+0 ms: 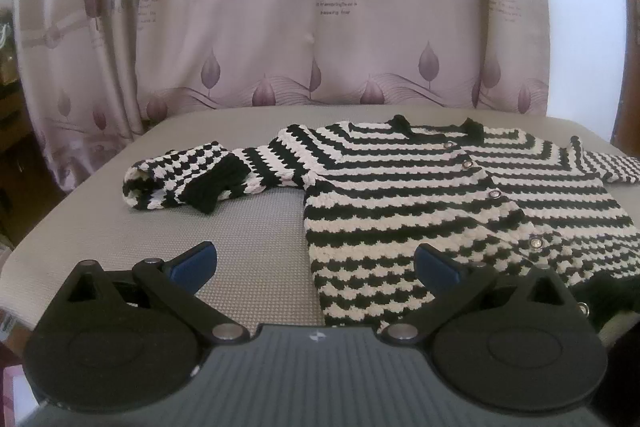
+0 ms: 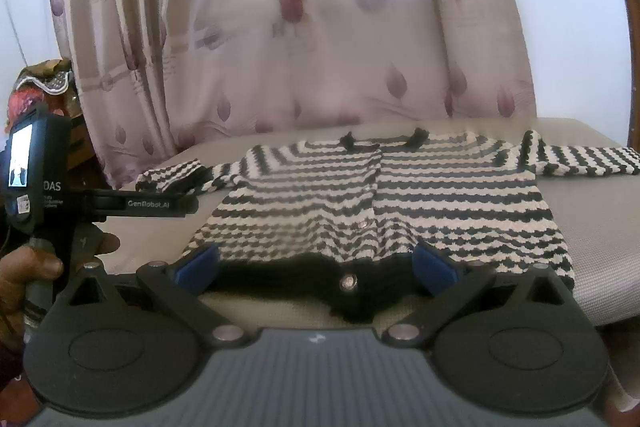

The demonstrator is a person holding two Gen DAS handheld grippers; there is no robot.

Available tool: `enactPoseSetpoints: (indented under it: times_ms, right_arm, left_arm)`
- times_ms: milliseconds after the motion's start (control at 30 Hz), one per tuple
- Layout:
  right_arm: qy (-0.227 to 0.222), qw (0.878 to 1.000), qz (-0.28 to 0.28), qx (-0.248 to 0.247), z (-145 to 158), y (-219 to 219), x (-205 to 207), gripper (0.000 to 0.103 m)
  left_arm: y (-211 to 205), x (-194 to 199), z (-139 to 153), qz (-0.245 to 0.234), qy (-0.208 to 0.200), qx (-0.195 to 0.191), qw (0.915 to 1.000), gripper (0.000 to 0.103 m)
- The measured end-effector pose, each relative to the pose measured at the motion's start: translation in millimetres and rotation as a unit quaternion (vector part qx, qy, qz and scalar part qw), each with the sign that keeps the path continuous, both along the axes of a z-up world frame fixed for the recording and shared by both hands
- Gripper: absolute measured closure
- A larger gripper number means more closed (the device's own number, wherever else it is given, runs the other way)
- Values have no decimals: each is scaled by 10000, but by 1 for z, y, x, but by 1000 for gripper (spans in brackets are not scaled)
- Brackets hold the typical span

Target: Fold small clothes

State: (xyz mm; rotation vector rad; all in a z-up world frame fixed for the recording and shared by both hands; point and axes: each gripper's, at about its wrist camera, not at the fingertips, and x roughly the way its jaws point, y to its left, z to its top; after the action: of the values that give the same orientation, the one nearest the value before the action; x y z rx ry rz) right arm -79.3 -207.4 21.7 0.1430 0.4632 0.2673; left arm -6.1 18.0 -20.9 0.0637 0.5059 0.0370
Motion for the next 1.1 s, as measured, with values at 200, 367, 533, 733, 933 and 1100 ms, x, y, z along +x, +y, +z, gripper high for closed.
enactPoseSetpoints:
  times_ms: [200,367,533,733,933,1100]
  right_arm:
    - [27,10000,15,48,-2,0,1,0]
    - [49,10000,67,51,-3,3,1,0]
    - [38,10000,66,39,-3,2,1,0]
    - [74,9999,112,21,-1,4,8,0]
    - [107,9996,239,-67,-2,8,16,0]
    - [207,9995,205,-90,-6,5,21,0]
  left_arm:
    - [3,2,-2,-2,25,8,10000,0]
    - [5,3,-4,5,33,33,10000,0]
    - [8,7,-6,17,43,57,10000,0]
    - [20,18,-3,130,-170,405,9989,0]
    - [42,43,-5,296,-343,788,9959,0]
    - [61,71,-15,356,-710,1767,9811,0]
